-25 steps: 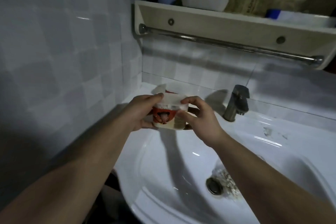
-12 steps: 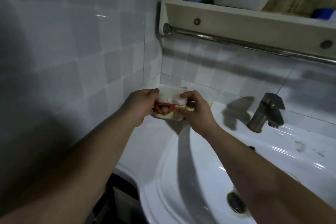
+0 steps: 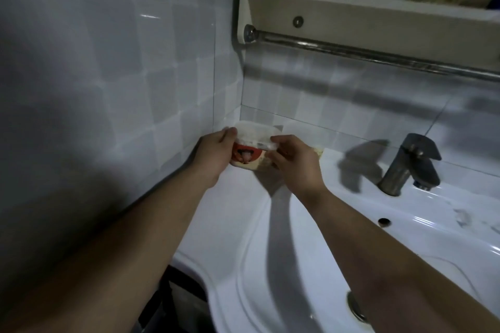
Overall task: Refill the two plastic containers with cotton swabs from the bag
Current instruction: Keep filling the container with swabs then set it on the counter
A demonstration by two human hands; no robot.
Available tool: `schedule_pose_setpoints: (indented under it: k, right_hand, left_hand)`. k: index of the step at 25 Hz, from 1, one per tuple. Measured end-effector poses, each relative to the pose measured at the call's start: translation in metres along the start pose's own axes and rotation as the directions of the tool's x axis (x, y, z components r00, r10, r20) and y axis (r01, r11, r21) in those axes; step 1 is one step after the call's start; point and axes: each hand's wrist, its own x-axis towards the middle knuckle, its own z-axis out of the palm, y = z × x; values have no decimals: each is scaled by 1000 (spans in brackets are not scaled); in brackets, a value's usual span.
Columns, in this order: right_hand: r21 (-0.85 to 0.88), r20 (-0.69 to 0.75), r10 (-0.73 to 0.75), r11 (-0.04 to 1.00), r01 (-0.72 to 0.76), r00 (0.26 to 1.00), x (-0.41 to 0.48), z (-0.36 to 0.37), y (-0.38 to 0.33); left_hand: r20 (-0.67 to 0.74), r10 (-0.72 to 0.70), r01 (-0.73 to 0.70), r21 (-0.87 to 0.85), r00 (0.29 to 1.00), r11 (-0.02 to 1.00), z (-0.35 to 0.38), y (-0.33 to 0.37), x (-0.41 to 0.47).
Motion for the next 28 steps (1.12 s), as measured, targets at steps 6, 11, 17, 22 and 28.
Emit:
schedule_pose_setpoints:
  k: [6, 11, 17, 22, 28]
  right_hand:
    - [-337, -6, -131, 934, 121, 991, 0, 5, -2]
    - [-480, 125, -146, 857, 188, 981, -10, -15, -1]
    - [-600, -149, -67, 800, -36, 987, -2, -72, 4]
    - [-496, -32, 88, 863, -93, 996, 21, -89, 12]
    - [-400, -56, 43, 914, -62, 998, 18, -84, 2]
  left_hand:
    - [-32, -34, 36, 91, 999, 995, 6, 5, 2]
    - [-121, 122, -91, 235, 985, 968, 8, 7, -16]
    - [-118, 322, -214, 533, 939, 819, 18, 19, -33]
    - [-166, 324, -166, 598, 931, 784, 22, 6, -33]
    - [-197, 361, -153, 652, 912, 742, 28, -1, -39]
